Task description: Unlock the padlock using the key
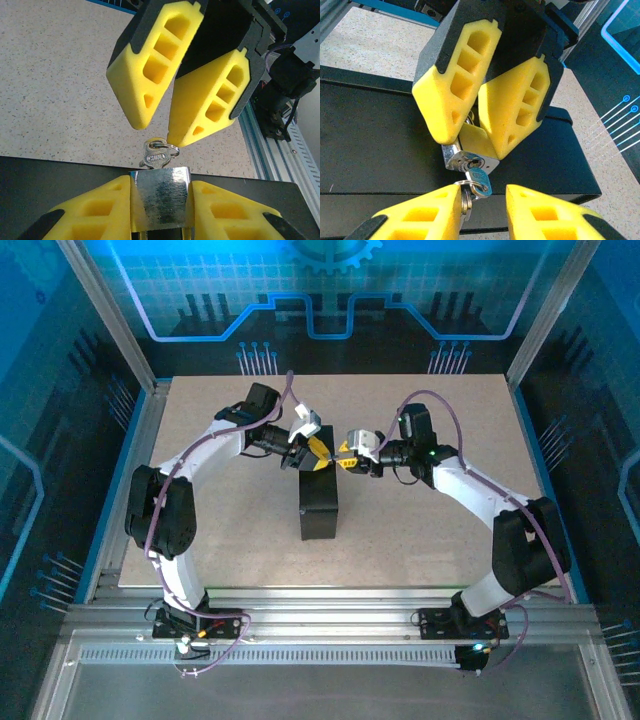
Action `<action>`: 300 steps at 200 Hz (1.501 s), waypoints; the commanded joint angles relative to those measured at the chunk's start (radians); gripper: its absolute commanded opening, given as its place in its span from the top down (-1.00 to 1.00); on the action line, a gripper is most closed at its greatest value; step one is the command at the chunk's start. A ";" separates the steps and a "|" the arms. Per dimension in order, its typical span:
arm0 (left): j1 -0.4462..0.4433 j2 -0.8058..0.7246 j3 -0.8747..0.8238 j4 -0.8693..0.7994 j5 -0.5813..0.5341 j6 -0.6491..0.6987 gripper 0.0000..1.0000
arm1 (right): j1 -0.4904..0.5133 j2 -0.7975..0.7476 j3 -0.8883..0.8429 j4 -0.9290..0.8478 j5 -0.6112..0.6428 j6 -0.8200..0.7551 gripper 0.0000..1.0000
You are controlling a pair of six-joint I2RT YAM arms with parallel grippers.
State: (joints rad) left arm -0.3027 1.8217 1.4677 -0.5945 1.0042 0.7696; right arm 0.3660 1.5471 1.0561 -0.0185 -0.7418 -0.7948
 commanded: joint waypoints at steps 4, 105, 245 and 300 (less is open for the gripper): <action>0.008 -0.018 0.036 -0.014 0.079 0.025 1.00 | 0.020 0.029 0.040 -0.015 -0.027 -0.017 0.44; 0.008 -0.033 0.027 -0.015 0.077 0.037 1.00 | 0.025 0.075 0.104 -0.117 -0.058 -0.024 0.78; -0.018 -0.109 -0.084 0.227 -0.029 -0.057 1.00 | 0.079 0.146 0.279 -0.457 -0.144 0.685 1.00; -0.035 -0.151 -0.165 0.427 -0.097 -0.143 1.00 | 0.066 0.197 0.364 -0.561 -0.139 1.096 1.00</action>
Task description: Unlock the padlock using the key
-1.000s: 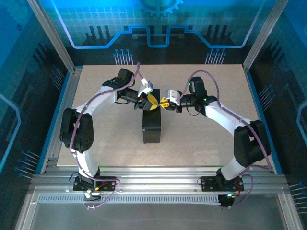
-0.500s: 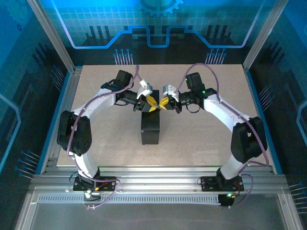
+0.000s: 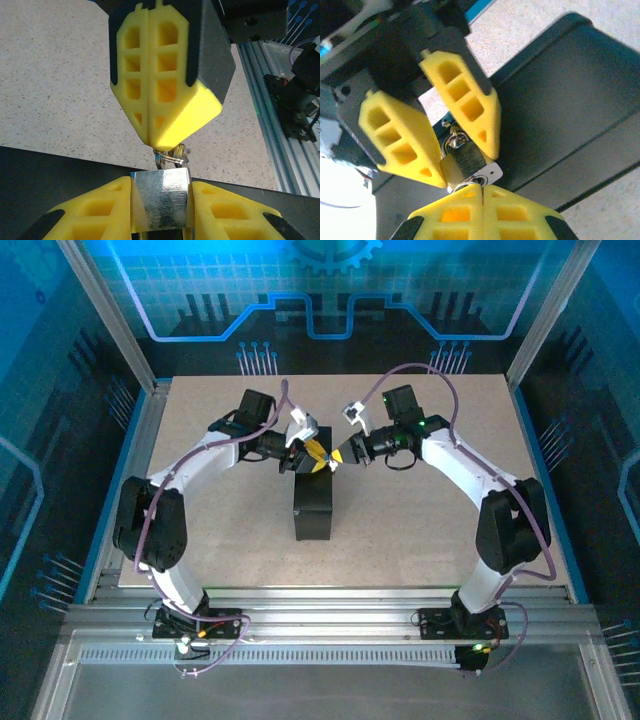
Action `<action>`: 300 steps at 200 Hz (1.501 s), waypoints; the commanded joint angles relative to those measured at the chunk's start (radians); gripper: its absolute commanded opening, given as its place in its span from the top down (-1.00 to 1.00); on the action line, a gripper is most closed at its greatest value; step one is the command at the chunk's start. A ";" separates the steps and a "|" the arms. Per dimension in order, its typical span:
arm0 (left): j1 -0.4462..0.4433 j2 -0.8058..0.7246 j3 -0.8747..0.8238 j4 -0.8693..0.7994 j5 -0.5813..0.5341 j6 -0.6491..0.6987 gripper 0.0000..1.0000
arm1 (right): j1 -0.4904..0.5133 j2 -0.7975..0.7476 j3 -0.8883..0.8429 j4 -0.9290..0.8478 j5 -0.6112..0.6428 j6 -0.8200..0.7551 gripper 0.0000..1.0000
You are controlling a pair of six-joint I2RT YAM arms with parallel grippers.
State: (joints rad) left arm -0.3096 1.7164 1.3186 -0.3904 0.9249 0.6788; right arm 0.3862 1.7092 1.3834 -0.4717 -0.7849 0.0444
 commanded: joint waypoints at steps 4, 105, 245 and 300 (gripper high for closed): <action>-0.028 -0.048 -0.021 0.231 -0.020 -0.056 1.00 | 0.045 0.040 0.038 -0.116 -0.101 0.273 1.00; -0.044 -0.096 -0.121 0.401 -0.113 -0.108 1.00 | 0.052 -0.021 -0.079 0.080 -0.148 0.916 1.00; -0.145 -0.138 -0.221 0.576 -0.355 -0.033 1.00 | 0.102 -0.161 -0.164 0.120 -0.070 1.650 1.00; -0.181 -0.166 -0.263 0.610 -0.431 0.007 1.00 | 0.165 -0.217 -0.187 0.200 0.098 1.892 1.00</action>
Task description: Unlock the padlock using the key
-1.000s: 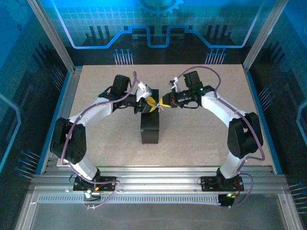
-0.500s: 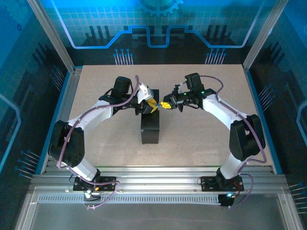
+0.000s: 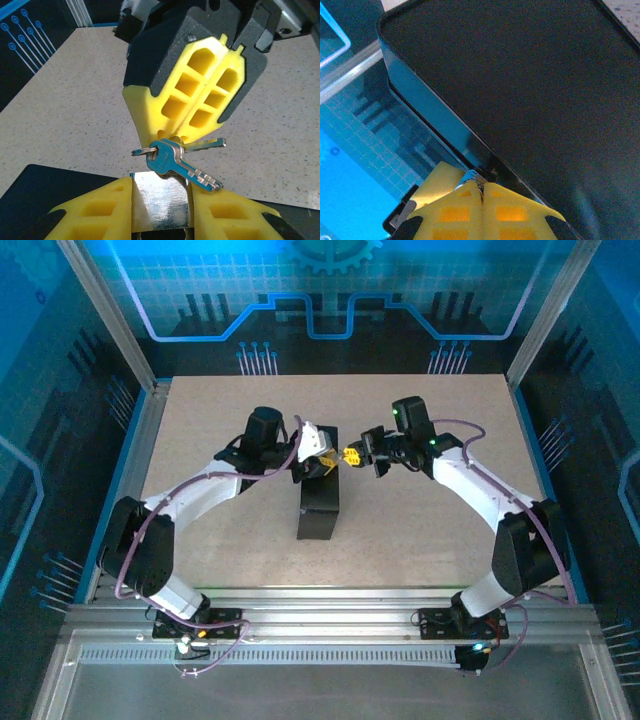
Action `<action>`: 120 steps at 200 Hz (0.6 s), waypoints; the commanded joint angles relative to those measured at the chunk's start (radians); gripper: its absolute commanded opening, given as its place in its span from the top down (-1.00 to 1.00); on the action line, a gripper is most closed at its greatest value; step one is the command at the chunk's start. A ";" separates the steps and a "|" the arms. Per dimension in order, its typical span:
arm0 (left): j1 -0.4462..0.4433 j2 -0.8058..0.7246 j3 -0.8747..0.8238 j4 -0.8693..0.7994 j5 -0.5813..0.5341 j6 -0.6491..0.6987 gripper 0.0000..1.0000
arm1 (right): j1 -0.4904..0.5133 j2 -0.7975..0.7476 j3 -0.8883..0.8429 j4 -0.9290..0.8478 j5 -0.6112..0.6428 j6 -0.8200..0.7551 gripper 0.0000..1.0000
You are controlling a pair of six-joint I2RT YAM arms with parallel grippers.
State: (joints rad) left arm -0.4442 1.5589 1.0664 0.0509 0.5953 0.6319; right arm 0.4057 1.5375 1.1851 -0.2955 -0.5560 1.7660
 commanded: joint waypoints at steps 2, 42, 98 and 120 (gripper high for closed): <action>-0.047 -0.009 -0.011 0.167 -0.103 0.055 1.00 | 0.149 -0.044 0.014 0.026 -0.127 0.174 1.00; -0.069 -0.008 -0.018 0.179 -0.147 0.089 1.00 | 0.207 -0.022 0.067 0.092 -0.007 0.298 1.00; -0.073 -0.012 -0.030 0.192 -0.172 0.110 1.00 | 0.214 -0.011 0.173 0.070 0.062 0.315 1.00; -0.073 -0.011 -0.035 0.200 -0.179 0.105 1.00 | 0.211 -0.015 0.166 0.066 0.057 0.302 1.00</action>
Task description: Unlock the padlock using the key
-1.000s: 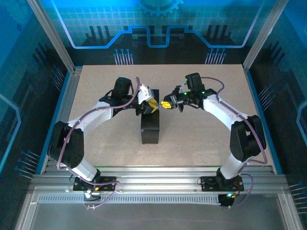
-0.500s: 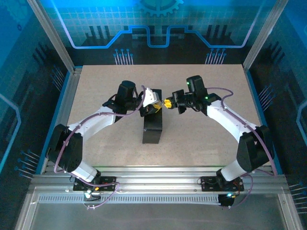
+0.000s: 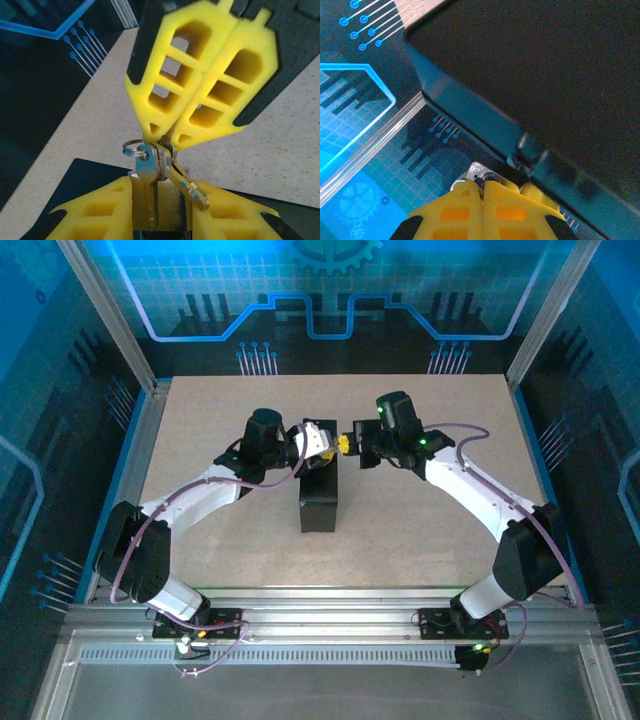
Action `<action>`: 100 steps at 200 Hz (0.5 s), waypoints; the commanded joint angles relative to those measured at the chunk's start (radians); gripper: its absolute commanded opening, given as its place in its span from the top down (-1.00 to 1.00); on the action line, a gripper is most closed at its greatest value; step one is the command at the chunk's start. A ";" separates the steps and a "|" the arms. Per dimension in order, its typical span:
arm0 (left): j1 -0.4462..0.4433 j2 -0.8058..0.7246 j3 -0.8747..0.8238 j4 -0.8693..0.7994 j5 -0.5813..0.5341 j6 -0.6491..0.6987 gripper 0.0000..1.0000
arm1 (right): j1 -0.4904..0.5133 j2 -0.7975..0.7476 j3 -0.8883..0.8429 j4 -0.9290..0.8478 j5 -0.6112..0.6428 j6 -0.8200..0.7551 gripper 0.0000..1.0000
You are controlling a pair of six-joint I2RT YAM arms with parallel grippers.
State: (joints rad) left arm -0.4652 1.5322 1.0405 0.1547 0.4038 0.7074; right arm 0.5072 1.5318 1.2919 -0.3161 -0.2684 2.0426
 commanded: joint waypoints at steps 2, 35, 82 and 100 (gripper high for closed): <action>-0.052 0.016 -0.010 0.097 0.012 0.028 1.00 | 0.110 -0.011 0.057 0.086 -0.229 0.024 1.00; -0.051 0.023 -0.025 0.158 0.001 -0.032 1.00 | 0.095 -0.019 0.069 0.063 -0.238 -0.017 1.00; -0.048 0.061 -0.004 0.236 0.060 -0.176 1.00 | 0.067 0.008 0.151 -0.002 -0.275 -0.127 1.00; -0.047 0.066 -0.004 0.241 0.057 -0.184 1.00 | 0.045 -0.011 0.139 -0.025 -0.269 -0.152 1.00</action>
State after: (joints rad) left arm -0.4873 1.5589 1.0241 0.3496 0.4198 0.5766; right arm 0.5404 1.5307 1.4010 -0.3504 -0.4194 1.9545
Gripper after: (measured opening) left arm 0.059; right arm 0.047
